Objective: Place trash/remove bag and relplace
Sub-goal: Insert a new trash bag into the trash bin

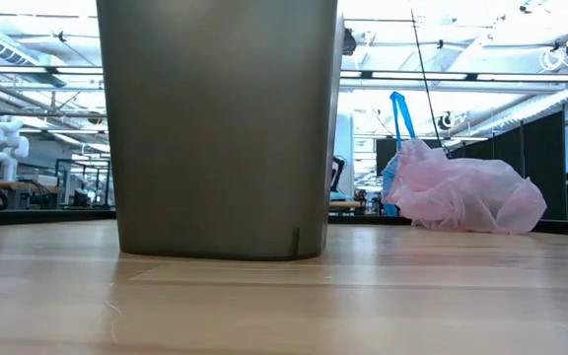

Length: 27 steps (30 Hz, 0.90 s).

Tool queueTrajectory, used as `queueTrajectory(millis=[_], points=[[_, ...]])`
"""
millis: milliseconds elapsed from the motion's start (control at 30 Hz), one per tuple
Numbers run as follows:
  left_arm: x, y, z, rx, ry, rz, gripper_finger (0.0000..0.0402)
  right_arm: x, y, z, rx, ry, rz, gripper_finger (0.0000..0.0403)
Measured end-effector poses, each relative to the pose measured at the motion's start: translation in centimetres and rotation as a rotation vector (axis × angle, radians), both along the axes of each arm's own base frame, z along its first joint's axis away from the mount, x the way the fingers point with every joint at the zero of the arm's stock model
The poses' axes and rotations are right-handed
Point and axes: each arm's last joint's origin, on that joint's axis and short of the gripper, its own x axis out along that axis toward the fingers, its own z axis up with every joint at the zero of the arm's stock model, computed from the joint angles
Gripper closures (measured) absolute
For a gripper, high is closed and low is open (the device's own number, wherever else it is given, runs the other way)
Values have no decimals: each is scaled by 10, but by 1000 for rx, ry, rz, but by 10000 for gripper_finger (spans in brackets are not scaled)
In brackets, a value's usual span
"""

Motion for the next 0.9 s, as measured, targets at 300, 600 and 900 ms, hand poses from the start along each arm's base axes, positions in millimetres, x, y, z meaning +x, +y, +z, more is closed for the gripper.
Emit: queueTrajectory(millis=[300, 600, 900], points=[[27, -26, -17, 62, 85, 42, 402, 53, 26, -40, -36, 37, 42, 276], [29, -37, -19, 70, 85, 25, 402, 95, 38, -31, -125, 27, 42, 310], [25, -48, -20, 31, 79, -14, 402, 143, 23, -63, -193, 429, -9, 341]])
